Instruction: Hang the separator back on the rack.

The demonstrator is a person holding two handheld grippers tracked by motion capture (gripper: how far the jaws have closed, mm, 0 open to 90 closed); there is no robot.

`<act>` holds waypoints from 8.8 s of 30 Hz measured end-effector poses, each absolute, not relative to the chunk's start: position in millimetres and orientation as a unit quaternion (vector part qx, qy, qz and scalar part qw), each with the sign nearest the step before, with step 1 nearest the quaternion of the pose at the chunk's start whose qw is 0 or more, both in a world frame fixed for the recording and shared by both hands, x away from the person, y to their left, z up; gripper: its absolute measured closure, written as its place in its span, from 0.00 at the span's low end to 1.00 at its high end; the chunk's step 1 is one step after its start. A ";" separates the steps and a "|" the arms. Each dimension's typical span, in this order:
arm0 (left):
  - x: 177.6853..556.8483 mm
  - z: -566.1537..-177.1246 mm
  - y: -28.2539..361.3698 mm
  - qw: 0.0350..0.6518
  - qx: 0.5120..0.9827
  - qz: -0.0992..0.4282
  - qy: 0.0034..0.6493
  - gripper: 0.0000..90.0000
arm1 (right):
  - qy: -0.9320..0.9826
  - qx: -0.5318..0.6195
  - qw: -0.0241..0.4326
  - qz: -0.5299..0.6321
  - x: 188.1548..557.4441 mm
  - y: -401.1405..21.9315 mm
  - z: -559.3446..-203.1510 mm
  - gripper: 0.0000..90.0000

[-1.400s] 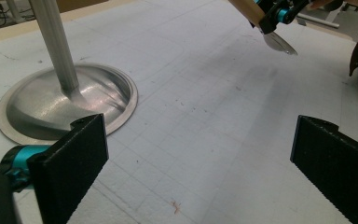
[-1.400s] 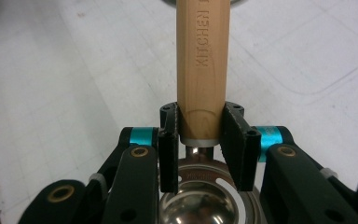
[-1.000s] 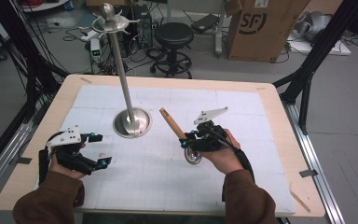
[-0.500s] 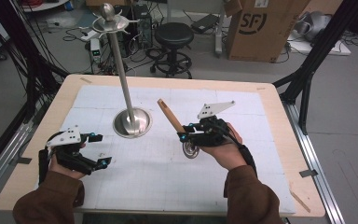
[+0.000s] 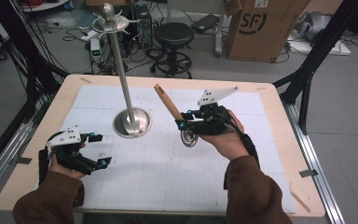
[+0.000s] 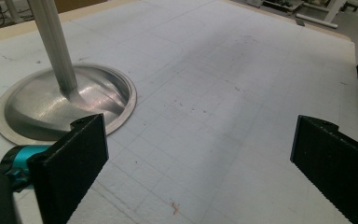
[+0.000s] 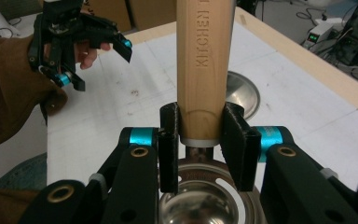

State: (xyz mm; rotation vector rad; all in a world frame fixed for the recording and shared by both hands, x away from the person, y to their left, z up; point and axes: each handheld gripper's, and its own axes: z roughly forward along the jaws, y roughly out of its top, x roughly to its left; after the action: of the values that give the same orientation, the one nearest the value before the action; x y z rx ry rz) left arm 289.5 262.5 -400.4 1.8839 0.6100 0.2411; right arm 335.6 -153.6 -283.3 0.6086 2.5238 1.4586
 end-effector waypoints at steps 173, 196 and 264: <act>289.1 -401.2 260.7 0.544 0.796 0.093 0.250 0.05 | 0.835 0.222 0.136 0.485 382.5 -123.2 -213.8 0.42; 288.3 -400.6 261.3 0.546 0.794 0.094 0.250 0.05 | 0.820 0.267 0.145 0.485 355.2 -172.6 -261.9 0.33; 289.5 -401.3 263.5 0.550 0.790 0.096 0.252 0.05 | 0.809 0.323 0.096 0.481 314.0 -219.5 -390.8 0.17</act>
State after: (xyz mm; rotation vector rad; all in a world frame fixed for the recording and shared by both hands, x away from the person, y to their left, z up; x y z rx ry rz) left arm 289.5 263.5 -401.3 1.8704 0.5963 0.2265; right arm 314.0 -219.5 -390.8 0.9571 2.3980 1.4266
